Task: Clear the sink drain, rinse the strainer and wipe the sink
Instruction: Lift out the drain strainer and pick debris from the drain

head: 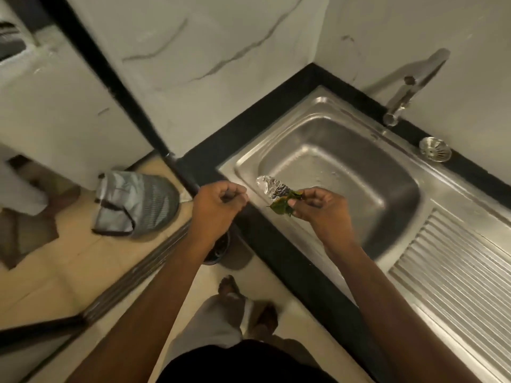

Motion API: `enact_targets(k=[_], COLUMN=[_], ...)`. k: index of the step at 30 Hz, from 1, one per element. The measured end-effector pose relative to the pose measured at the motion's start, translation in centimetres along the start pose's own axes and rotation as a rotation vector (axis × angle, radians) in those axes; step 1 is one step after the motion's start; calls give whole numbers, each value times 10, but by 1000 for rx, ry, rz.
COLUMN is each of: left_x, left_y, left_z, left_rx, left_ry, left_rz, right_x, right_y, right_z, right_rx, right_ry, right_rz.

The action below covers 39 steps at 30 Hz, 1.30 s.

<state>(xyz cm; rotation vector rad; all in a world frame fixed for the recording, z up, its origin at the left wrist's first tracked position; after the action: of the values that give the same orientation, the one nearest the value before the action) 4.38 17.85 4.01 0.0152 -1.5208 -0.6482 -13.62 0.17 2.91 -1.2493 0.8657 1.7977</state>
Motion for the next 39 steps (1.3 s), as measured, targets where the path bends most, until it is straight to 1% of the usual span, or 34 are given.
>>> enact_targets(k=[8,11,14,17,21,24,28,32,36,39], left_x=[-84,-124,-167,-222,-308,-363,-425,-466,-501,-524], left_y=[93,120,140,152,153,143,119,94,75,64], left_z=[19,24,24,21,14,7,-5,-24,-34,-32], left_rx=[159,189,214,231,208,181,133,104,79,65], left_ry=[185,259,324,417,561,615,666,675,679,720], left_rz=[36,49,62,52,10,-36,-41,-48,-52,-62], right_x=[24,48,88,137,210,270,348,414,461,488], right_y=[-104,-148,-187,-217,-250,-266,-290,-308,-321,-327], right_z=[46,65,79,82,66,46,17,-14,-42,-60], right_rx=[-172,-247,-285,-233,-122,-11,69,115,92,79], right_ry=[-35,-60,-139,-235,-291,-402,-495,-510,-402,-369], right_rz=[49,96,160,208,328,336,354,473,684,747])
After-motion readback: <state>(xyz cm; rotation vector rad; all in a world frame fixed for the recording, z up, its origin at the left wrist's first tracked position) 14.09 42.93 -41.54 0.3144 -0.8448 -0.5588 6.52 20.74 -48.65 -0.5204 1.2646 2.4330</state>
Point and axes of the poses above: each hand's wrist, its own z-axis away from the middle knuckle, its own y-axis out of the back of the hand, x = y × z, the point moved 8 cm from there along -z, towards the middle knuckle, and after that the axes turned 14 degrees about x, right-handed, at the moved point
